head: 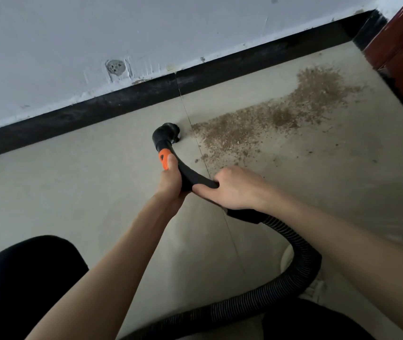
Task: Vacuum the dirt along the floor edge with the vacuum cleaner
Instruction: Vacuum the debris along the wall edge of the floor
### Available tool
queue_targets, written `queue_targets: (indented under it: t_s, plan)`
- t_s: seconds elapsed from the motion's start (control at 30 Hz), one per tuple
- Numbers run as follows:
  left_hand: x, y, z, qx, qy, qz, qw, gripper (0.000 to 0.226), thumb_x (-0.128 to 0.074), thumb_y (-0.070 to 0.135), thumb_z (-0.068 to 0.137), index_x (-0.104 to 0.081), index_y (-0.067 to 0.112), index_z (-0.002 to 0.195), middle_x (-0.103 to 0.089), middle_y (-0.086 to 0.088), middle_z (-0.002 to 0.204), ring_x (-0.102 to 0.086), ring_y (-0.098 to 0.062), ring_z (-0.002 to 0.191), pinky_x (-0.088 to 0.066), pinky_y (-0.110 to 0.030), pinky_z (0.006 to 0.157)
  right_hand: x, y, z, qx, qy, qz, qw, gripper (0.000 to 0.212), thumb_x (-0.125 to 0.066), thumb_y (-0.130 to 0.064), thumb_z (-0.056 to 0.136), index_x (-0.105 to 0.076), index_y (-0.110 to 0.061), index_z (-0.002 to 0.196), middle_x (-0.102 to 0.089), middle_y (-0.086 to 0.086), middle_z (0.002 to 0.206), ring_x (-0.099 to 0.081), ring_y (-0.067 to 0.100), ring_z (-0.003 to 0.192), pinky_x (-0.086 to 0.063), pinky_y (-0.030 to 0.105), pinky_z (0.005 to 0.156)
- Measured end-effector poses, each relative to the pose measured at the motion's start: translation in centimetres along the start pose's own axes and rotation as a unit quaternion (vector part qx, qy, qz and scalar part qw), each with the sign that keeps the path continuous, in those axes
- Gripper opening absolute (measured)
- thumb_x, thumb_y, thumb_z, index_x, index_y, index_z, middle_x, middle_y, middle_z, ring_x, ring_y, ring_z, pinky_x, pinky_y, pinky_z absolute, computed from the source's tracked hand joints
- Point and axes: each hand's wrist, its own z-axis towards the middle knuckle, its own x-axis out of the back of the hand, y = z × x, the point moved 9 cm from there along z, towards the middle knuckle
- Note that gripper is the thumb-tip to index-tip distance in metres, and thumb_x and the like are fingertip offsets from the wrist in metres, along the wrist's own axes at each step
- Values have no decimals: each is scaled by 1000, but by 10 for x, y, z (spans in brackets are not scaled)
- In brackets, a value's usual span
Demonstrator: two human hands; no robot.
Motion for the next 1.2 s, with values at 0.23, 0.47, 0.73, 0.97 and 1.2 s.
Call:
queue_targets:
  t_s: [0.23,0.47,0.73,0.97,1.2]
  plan:
    - [-30,-6,-5,7,-47,26,999,56,-25,45,102,-29,4,141,-53,-9,102,-57,-14,78,-49,-27,55,8,21,-16,-31,14,19,999,65,-40,-71,89,-50,-12,62,-57,3,61,-58,21,59,-41,31,54]
    - [-64,-4,4,1,-67,45,997,59,-27,46,102,-30,2,141,-52,-3,93,-56,-17,81,-49,-31,64,22,49,-18,-61,35,38,997,66,-40,-71,88,-51,-12,61,-59,3,62,-57,19,59,-42,32,54]
    - [-105,-1,15,-9,-97,70,993,37,-29,44,101,-46,12,100,-48,-6,86,-54,-19,77,-51,-32,68,32,86,-21,-95,57,68,991,65,-41,-74,86,-53,-14,63,-60,3,61,-60,20,61,-41,32,55]
    - [-149,-5,24,-18,-129,137,982,44,-27,51,100,-40,13,117,-48,-5,83,-52,-18,72,-49,-33,69,41,127,-29,-139,96,105,980,63,-42,-75,84,-51,-18,57,-57,-2,56,-58,16,57,-35,31,51]
    - [-193,-8,34,-17,-157,186,970,46,-26,51,100,-38,10,116,-51,-6,92,-55,-19,81,-50,-34,76,50,161,-39,-180,124,141,966,63,-43,-74,84,-51,-19,57,-58,-1,58,-58,16,59,-36,31,51]
